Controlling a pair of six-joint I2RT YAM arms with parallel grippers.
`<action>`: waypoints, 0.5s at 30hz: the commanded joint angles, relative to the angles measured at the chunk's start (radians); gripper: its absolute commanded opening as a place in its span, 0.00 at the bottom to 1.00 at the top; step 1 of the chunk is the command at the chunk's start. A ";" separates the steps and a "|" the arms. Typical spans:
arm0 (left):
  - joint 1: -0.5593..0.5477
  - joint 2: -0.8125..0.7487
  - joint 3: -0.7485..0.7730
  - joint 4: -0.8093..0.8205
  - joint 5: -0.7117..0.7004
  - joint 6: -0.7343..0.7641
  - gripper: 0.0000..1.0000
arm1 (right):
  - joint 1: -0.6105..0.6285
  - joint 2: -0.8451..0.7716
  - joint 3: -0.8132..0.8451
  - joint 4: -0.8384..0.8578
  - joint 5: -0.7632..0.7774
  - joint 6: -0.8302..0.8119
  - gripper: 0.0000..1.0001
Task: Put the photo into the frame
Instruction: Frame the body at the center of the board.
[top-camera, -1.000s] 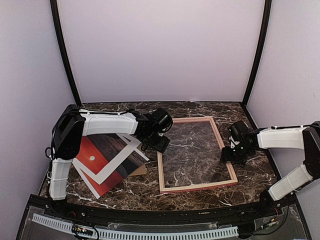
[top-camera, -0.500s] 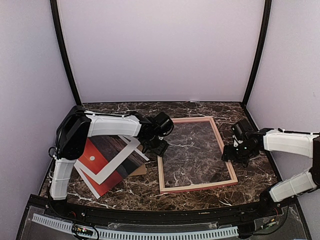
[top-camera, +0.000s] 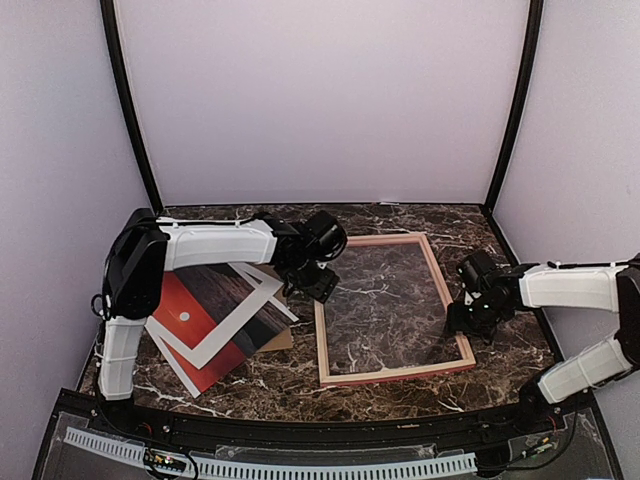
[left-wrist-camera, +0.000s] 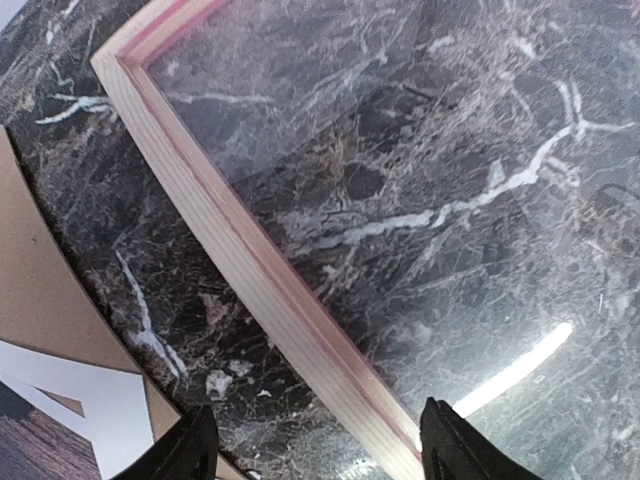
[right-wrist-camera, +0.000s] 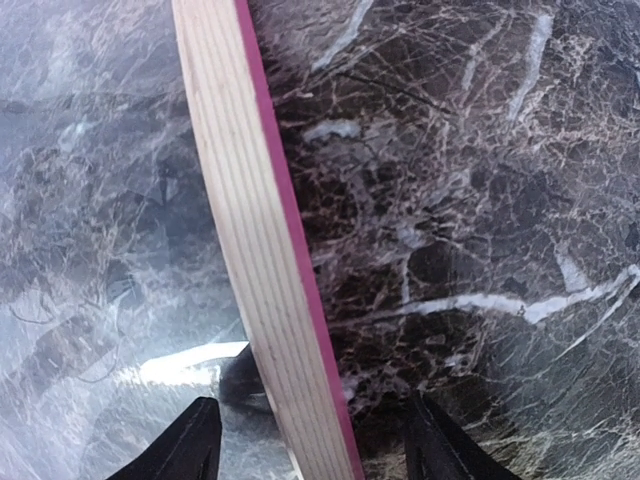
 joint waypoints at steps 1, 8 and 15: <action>0.005 -0.165 -0.025 0.013 -0.009 0.011 0.72 | -0.001 0.040 0.032 0.042 0.026 -0.033 0.60; 0.032 -0.284 -0.130 0.026 -0.024 -0.011 0.73 | -0.069 0.098 0.118 0.059 0.009 -0.124 0.51; 0.094 -0.391 -0.260 0.026 -0.024 -0.031 0.73 | -0.145 0.203 0.199 0.083 -0.022 -0.206 0.41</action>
